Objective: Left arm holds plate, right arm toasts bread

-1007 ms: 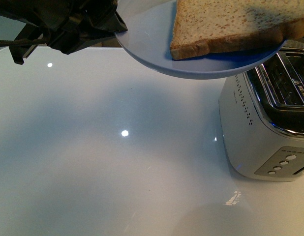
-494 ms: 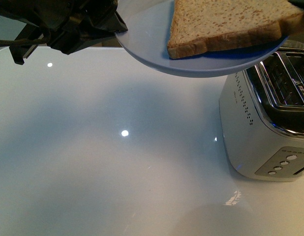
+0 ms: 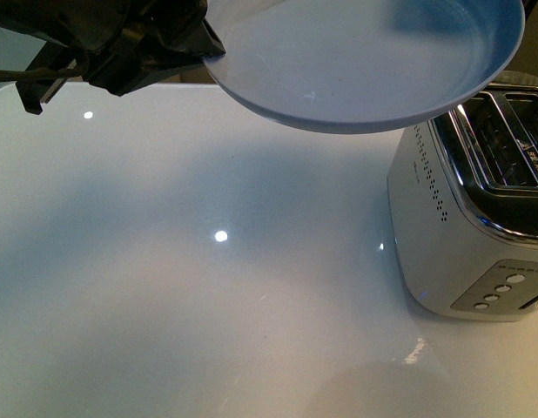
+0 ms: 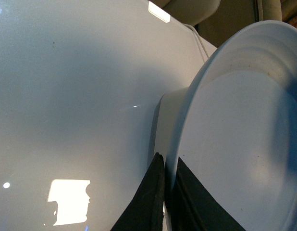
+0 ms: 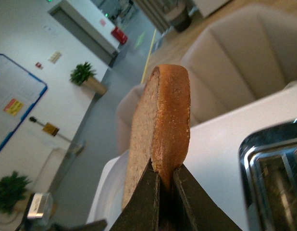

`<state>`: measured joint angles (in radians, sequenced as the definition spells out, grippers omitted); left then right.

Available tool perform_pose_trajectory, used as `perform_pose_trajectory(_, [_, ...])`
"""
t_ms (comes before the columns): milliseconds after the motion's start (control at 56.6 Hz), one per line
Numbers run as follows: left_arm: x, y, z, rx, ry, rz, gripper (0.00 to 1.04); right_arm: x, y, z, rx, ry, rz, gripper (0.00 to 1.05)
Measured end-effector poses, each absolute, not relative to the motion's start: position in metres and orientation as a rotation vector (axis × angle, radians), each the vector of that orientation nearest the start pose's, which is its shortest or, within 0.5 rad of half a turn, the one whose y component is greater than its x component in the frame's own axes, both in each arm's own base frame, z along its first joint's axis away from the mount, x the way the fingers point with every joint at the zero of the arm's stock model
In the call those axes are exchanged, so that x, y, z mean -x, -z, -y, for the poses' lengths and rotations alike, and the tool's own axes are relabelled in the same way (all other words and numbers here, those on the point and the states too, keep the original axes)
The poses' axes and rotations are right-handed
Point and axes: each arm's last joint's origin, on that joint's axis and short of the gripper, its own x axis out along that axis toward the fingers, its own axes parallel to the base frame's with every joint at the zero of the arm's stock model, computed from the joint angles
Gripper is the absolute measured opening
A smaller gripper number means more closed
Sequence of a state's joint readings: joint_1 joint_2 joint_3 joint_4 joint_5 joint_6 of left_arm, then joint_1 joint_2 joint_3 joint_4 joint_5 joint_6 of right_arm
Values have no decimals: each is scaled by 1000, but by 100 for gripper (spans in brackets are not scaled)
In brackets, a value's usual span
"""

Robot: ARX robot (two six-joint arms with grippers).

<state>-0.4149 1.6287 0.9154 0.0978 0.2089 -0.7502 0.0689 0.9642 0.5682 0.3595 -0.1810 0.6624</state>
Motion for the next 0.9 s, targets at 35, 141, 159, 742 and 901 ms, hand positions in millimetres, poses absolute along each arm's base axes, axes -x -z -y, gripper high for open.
perform_pose_trajectory(35, [-307, -197, 142, 638, 340, -815, 3, -212, -285, -16, -619, -216, -93, 3])
perform_pose_trajectory(141, [-307, -197, 142, 638, 340, -815, 3, -207, -299, -11, -494, -150, -57, 3])
perform_pose_trajectory(159, [-307, -197, 142, 638, 340, -815, 3, -206, -301, -10, -462, -140, -55, 3])
perform_pose_trajectory(742, [-307, -197, 142, 638, 340, -815, 3, -236, -253, -31, 84, -8, -315, 3])
perform_pose_trajectory(901, [-307, -197, 142, 638, 340, -815, 3, -246, -239, -37, 119, -5, -366, 3])
